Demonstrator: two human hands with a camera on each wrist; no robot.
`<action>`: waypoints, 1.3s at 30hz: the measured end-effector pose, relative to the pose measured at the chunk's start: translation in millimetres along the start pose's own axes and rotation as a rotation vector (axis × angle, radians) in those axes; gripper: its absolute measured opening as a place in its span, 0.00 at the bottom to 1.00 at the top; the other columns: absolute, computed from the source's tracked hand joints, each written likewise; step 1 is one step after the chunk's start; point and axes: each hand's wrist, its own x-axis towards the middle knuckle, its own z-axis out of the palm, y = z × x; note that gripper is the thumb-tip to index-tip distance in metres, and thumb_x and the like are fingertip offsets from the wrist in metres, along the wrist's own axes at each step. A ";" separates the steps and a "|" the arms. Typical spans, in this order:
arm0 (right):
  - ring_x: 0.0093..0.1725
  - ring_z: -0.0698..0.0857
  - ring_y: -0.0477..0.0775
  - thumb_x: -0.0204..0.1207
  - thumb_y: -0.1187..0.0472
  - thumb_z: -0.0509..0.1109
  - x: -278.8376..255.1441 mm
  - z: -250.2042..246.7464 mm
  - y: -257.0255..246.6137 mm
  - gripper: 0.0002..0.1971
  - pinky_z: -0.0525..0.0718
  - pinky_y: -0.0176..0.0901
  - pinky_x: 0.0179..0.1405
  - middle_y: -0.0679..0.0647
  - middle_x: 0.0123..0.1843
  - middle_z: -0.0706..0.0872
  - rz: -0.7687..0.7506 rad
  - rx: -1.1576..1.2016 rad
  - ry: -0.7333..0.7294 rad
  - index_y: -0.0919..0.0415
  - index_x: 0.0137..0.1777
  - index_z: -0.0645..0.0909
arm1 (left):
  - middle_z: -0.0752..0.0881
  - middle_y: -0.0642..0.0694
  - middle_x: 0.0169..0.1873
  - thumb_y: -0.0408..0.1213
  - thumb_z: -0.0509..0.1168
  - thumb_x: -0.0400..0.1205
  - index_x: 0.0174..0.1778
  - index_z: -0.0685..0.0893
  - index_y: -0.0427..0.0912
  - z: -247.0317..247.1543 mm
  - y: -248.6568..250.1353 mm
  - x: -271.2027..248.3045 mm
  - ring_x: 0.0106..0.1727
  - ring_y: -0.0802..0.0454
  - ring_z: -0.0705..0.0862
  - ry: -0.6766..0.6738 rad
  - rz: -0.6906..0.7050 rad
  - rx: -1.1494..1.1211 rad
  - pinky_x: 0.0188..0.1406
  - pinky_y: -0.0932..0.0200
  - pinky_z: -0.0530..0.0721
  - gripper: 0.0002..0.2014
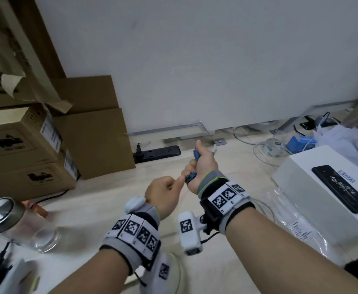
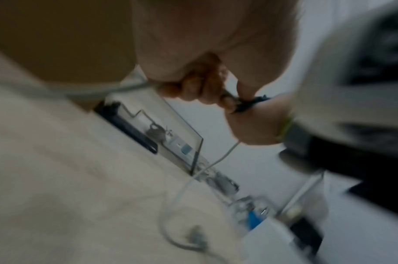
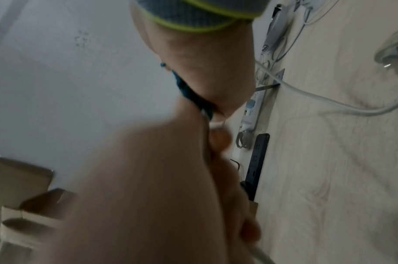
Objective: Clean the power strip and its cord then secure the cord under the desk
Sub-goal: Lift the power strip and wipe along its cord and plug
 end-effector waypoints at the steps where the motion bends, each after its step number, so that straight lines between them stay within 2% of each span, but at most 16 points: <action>1: 0.15 0.55 0.49 0.74 0.44 0.72 2.7 -3.0 -6.0 0.22 0.58 0.34 0.16 0.47 0.19 0.56 0.012 -0.005 0.004 0.55 0.33 0.65 | 0.68 0.49 0.19 0.54 0.60 0.82 0.23 0.70 0.39 -8.8 -5.6 -1.4 0.24 0.50 0.68 -0.016 0.034 0.039 0.26 0.56 0.63 0.26; 4: 0.16 0.55 0.49 0.74 0.44 0.72 9.2 -12.4 -21.2 0.20 0.58 0.35 0.19 0.47 0.19 0.56 0.045 0.003 0.026 0.55 0.36 0.68 | 0.64 0.51 0.18 0.53 0.61 0.83 0.20 0.65 0.44 -33.9 -18.1 -4.4 0.22 0.52 0.65 -0.119 0.106 0.129 0.25 0.56 0.62 0.27; 8: 0.17 0.55 0.50 0.74 0.44 0.72 12.6 -16.3 -27.3 0.20 0.58 0.35 0.23 0.48 0.19 0.57 0.047 0.020 0.043 0.56 0.35 0.68 | 0.64 0.47 0.20 0.50 0.61 0.83 0.23 0.66 0.42 -54.8 -21.9 2.8 0.23 0.52 0.63 -0.162 0.147 0.162 0.26 0.56 0.61 0.25; 12: 0.16 0.55 0.49 0.74 0.46 0.71 16.0 -33.2 -53.0 0.21 0.56 0.34 0.23 0.47 0.17 0.56 0.003 0.119 0.141 0.55 0.30 0.65 | 0.63 0.47 0.21 0.50 0.63 0.83 0.22 0.67 0.42 -83.6 -54.3 5.9 0.24 0.50 0.63 -0.172 0.040 0.192 0.30 0.55 0.65 0.25; 15: 0.17 0.54 0.49 0.74 0.44 0.71 16.8 -38.1 -56.0 0.21 0.55 0.35 0.24 0.47 0.19 0.56 -0.048 0.153 0.167 0.54 0.31 0.66 | 0.67 0.47 0.20 0.55 0.59 0.82 0.21 0.66 0.42 -85.8 -70.7 1.9 0.24 0.49 0.67 -0.216 -0.047 0.383 0.30 0.55 0.67 0.27; 16: 0.18 0.54 0.49 0.74 0.43 0.71 15.9 -35.8 -52.1 0.21 0.55 0.35 0.23 0.47 0.20 0.56 -0.060 0.153 0.167 0.54 0.31 0.66 | 0.74 0.47 0.22 0.57 0.58 0.82 0.24 0.72 0.42 -80.3 -68.2 -0.2 0.26 0.49 0.73 -0.234 -0.059 0.457 0.31 0.55 0.71 0.26; 18: 0.18 0.54 0.48 0.74 0.42 0.71 11.6 -27.2 -41.1 0.21 0.56 0.33 0.20 0.46 0.20 0.55 -0.068 0.158 0.145 0.54 0.32 0.66 | 0.84 0.51 0.33 0.59 0.57 0.82 0.39 0.83 0.48 -62.1 -54.2 -4.2 0.37 0.50 0.83 -0.254 -0.037 0.481 0.37 0.56 0.78 0.19; 19: 0.17 0.54 0.48 0.74 0.42 0.71 8.7 -22.4 -34.4 0.22 0.57 0.33 0.19 0.46 0.20 0.55 -0.067 0.160 0.130 0.54 0.32 0.65 | 0.86 0.53 0.36 0.60 0.57 0.82 0.45 0.82 0.53 -50.7 -44.8 -6.7 0.40 0.51 0.84 -0.265 -0.007 0.434 0.39 0.56 0.79 0.16; 21: 0.16 0.54 0.48 0.74 0.41 0.70 2.4 -13.9 -18.6 0.23 0.57 0.32 0.17 0.46 0.19 0.56 -0.050 0.152 0.091 0.54 0.32 0.63 | 0.87 0.53 0.38 0.57 0.56 0.83 0.48 0.79 0.56 -24.8 -23.0 -11.0 0.41 0.50 0.85 -0.275 0.063 0.313 0.42 0.54 0.81 0.12; 23: 0.16 0.54 0.48 0.74 0.41 0.70 -3.9 -8.0 -2.4 0.24 0.57 0.33 0.16 0.46 0.19 0.56 -0.019 0.127 0.037 0.54 0.32 0.62 | 0.87 0.48 0.37 0.52 0.56 0.84 0.45 0.80 0.47 -4.0 -3.2 -13.0 0.41 0.46 0.84 -0.221 0.091 0.179 0.42 0.51 0.81 0.14; 25: 0.17 0.54 0.49 0.74 0.41 0.70 -8.1 -6.7 5.7 0.24 0.57 0.35 0.17 0.47 0.20 0.56 0.023 0.114 0.014 0.54 0.31 0.62 | 0.83 0.45 0.28 0.52 0.55 0.85 0.36 0.80 0.40 2.0 7.8 -11.4 0.35 0.43 0.80 -0.117 0.067 0.078 0.34 0.51 0.75 0.21; 27: 0.17 0.54 0.49 0.74 0.42 0.70 -11.1 -8.6 4.8 0.24 0.56 0.37 0.20 0.47 0.19 0.56 0.063 0.099 -0.003 0.55 0.30 0.62 | 0.71 0.48 0.19 0.55 0.55 0.84 0.24 0.72 0.42 -5.1 7.7 -11.0 0.26 0.47 0.71 -0.062 0.089 0.108 0.27 0.54 0.65 0.26; 28: 0.17 0.54 0.49 0.74 0.42 0.70 -12.1 -10.3 2.6 0.24 0.56 0.37 0.20 0.47 0.19 0.56 0.075 0.090 -0.006 0.55 0.30 0.62 | 0.68 0.49 0.18 0.57 0.56 0.83 0.22 0.68 0.43 -11.1 4.3 -11.0 0.24 0.48 0.68 -0.055 0.122 0.169 0.25 0.54 0.63 0.27; 32: 0.15 0.55 0.48 0.76 0.43 0.69 -12.8 -19.0 -9.2 0.24 0.58 0.33 0.16 0.47 0.18 0.56 0.057 0.104 0.017 0.54 0.29 0.62 | 0.68 0.51 0.15 0.63 0.56 0.80 0.18 0.68 0.44 -42.1 -12.5 -3.6 0.20 0.51 0.66 -0.063 0.271 0.354 0.22 0.58 0.61 0.31; 35: 0.15 0.54 0.49 0.76 0.44 0.69 -9.1 -25.4 -18.8 0.22 0.58 0.32 0.18 0.47 0.18 0.56 0.027 0.108 0.039 0.54 0.29 0.64 | 0.65 0.51 0.15 0.66 0.52 0.77 0.18 0.64 0.43 -59.7 -22.7 5.2 0.18 0.50 0.63 -0.069 0.381 0.444 0.22 0.58 0.61 0.31; 39: 0.18 0.54 0.49 0.76 0.45 0.70 -3.6 -35.8 -31.3 0.20 0.57 0.35 0.22 0.47 0.19 0.56 -0.009 0.095 0.087 0.54 0.32 0.65 | 0.68 0.49 0.16 0.67 0.51 0.76 0.21 0.69 0.40 -74.4 -39.6 10.1 0.20 0.49 0.65 -0.067 0.372 0.498 0.22 0.56 0.62 0.32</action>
